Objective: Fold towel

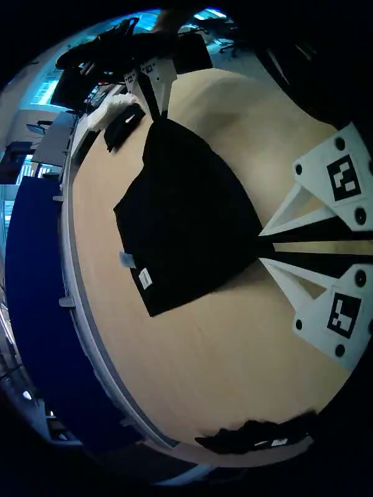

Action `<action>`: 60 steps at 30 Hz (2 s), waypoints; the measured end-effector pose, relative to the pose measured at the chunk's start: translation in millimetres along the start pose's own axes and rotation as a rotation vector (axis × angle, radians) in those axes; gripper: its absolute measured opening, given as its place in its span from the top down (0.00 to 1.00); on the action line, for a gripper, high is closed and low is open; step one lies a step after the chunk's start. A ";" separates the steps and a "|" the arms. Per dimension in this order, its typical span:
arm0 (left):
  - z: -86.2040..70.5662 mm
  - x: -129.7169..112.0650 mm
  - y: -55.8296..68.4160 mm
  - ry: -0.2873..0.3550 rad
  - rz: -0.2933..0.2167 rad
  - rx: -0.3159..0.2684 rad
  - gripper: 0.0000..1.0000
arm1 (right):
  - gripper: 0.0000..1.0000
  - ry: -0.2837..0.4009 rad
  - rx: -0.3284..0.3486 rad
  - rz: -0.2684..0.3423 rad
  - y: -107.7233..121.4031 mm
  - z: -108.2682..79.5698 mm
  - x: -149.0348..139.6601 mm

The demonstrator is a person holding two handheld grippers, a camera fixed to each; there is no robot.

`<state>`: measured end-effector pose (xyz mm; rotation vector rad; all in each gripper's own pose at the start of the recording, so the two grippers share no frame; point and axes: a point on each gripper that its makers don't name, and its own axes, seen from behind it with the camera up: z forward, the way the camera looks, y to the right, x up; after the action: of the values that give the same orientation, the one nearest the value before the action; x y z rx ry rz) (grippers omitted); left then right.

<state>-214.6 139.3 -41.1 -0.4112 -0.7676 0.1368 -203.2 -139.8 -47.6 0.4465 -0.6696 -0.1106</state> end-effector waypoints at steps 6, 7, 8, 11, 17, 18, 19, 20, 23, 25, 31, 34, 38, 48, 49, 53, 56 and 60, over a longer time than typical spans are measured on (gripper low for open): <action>-20.4 -6.3 12.8 -0.006 -0.029 -0.014 0.91 | 0.83 -0.020 0.011 0.002 -10.7 -20.5 -5.7; -24.1 -8.6 15.7 -0.009 -0.033 -0.018 0.91 | 0.83 -0.024 0.012 0.004 -12.8 -24.4 -7.2; -27.3 -10.7 18.4 -0.012 -0.037 -0.022 0.91 | 0.83 -0.027 0.014 0.006 -14.7 -27.8 -8.6; -36.1 -17.3 25.5 -0.020 -0.044 -0.032 0.91 | 0.83 -0.035 0.017 0.019 -20.1 -37.4 -12.0; -44.9 -23.7 32.4 -0.027 -0.056 -0.043 0.91 | 0.83 -0.046 0.026 0.041 -24.4 -47.1 -17.0; -44.7 -22.6 31.8 -0.025 -0.058 -0.043 0.91 | 0.83 -0.047 0.026 0.041 -24.0 -46.8 -16.3; -44.4 -21.2 31.0 -0.022 -0.060 -0.042 0.91 | 0.83 -0.047 0.027 0.041 -23.5 -46.4 -15.4; -44.1 -20.0 30.3 -0.020 -0.063 -0.042 0.91 | 0.83 -0.048 0.027 0.041 -23.0 -46.0 -14.6; -42.7 -9.9 25.3 -0.006 -0.069 -0.037 0.91 | 0.83 -0.038 0.026 0.033 -19.9 -42.9 -5.3; -40.9 -0.7 20.4 0.007 -0.072 -0.033 0.91 | 0.83 -0.030 0.023 0.027 -16.1 -40.1 3.6; -29.4 29.9 2.8 0.045 -0.063 -0.013 0.91 | 0.83 -0.011 0.008 0.008 1.2 -26.6 29.2; -19.6 44.5 -6.1 0.059 -0.047 -0.002 0.91 | 0.83 -0.006 -0.002 0.004 12.5 -16.2 41.0; -6.3 60.7 -17.2 0.073 -0.025 0.012 0.91 | 0.83 -0.003 -0.010 0.004 26.3 -0.9 55.0; 21.1 75.9 -34.6 0.080 -0.032 0.019 0.91 | 0.83 -0.034 -0.015 0.002 46.1 31.1 63.2; 23.5 76.8 -35.7 0.081 -0.033 0.019 0.91 | 0.83 -0.035 -0.017 0.003 48.1 33.7 64.3; 33.7 79.8 -40.5 0.081 -0.031 0.025 0.91 | 0.83 -0.041 -0.020 0.010 54.2 43.3 68.8; 41.6 80.8 -43.7 0.076 -0.031 0.027 0.91 | 0.83 -0.047 -0.020 0.012 58.3 50.4 71.0; 52.2 79.5 -46.4 0.066 -0.035 0.023 0.91 | 0.83 -0.063 -0.021 0.007 62.4 56.8 67.1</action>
<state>-195.5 134.4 62.9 -0.3789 -0.7076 0.0985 -188.8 -120.5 57.5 0.4216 -0.7315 -0.1253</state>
